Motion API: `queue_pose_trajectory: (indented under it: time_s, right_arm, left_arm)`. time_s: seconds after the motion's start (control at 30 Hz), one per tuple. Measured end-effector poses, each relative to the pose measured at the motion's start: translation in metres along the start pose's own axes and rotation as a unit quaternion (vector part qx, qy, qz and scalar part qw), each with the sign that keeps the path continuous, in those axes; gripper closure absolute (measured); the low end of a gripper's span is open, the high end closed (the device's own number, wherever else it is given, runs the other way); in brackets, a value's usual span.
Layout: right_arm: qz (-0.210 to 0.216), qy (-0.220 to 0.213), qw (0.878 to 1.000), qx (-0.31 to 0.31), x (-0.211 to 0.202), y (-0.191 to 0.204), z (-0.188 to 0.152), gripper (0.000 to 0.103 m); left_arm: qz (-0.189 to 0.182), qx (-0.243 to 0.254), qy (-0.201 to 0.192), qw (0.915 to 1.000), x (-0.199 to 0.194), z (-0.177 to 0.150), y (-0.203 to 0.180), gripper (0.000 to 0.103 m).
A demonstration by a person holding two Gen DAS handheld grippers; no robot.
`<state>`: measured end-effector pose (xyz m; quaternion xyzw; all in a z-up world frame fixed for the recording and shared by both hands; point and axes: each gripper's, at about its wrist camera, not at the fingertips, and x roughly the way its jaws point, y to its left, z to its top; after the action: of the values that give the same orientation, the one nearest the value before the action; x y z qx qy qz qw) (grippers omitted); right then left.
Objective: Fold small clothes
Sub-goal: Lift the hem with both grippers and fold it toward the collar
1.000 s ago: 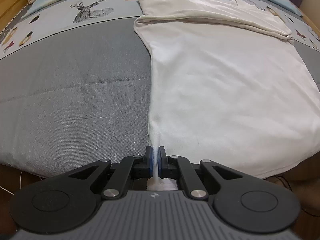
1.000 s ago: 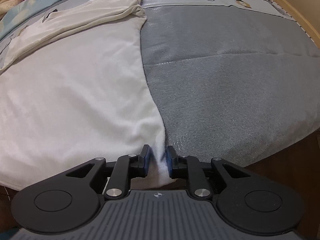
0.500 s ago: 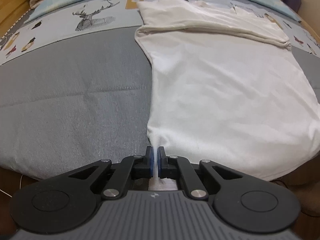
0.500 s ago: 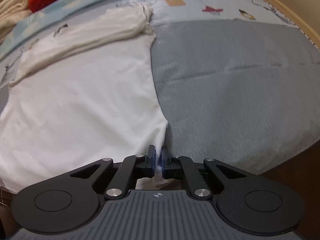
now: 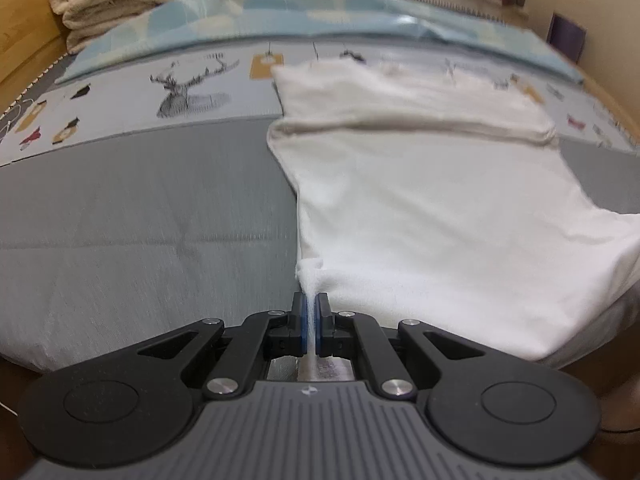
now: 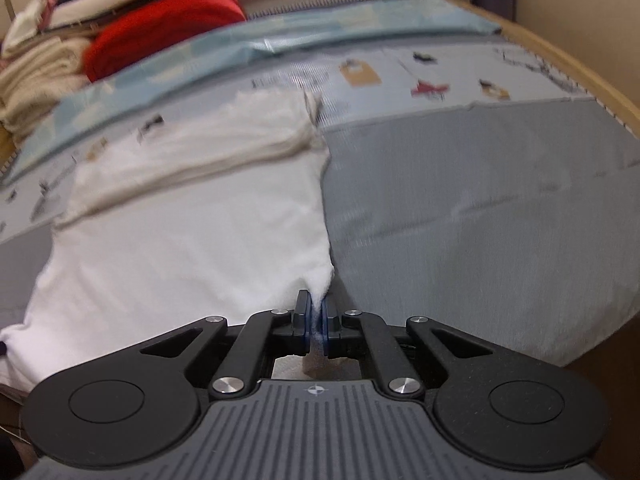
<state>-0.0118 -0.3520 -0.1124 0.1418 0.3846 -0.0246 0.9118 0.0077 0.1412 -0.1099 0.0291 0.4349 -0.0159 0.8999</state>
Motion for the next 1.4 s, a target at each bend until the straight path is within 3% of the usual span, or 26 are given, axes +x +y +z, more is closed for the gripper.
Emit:
queue_pose_trajectory:
  time_s: [0.2, 0.5, 0.67, 0.77, 0.93, 1.07, 1.3, 1.4]
  right_arm:
    - [0.038, -0.043, 0.998, 0.023, -0.04, -0.003, 0.016, 0.099]
    - [0.072, -0.079, 0.992, 0.07, -0.107, -0.023, 0.006, 0.1]
    - [0.084, -0.103, 0.988, 0.077, -0.149, -0.029, -0.005, 0.1]
    - [0.078, -0.11, 0.988, 0.075, -0.152, -0.032, -0.003, 0.1]
    - [0.042, -0.119, 0.992, 0.027, -0.119, -0.026, 0.023, 0.1]
    - [0.033, -0.101, 0.994, 0.009, -0.07, -0.02, 0.056, 0.1]
    - [0.002, -0.036, 0.999, -0.02, 0.037, -0.017, 0.098, 0.1]
    - [-0.003, -0.019, 1.0, -0.009, 0.069, -0.018, 0.097, 0.1]
  left_arm:
    - [-0.023, -0.037, -0.039, 0.9983, -0.042, 0.012, 0.01, 0.101]
    - [-0.055, -0.036, -0.093, 0.9936, -0.12, -0.001, 0.018, 0.101]
    - [-0.066, -0.041, -0.098, 0.9921, -0.152, -0.022, 0.015, 0.101]
    - [-0.065, -0.038, -0.103, 0.9919, -0.154, -0.015, 0.013, 0.101]
    - [-0.052, -0.028, -0.089, 0.9942, -0.113, 0.027, 0.024, 0.101]
    - [-0.063, -0.041, -0.045, 0.9961, -0.054, 0.071, 0.043, 0.101]
    - [-0.053, -0.007, 0.012, 0.9985, 0.049, 0.111, 0.04, 0.101]
    - [-0.061, -0.061, 0.049, 0.995, 0.077, 0.115, 0.048, 0.101]
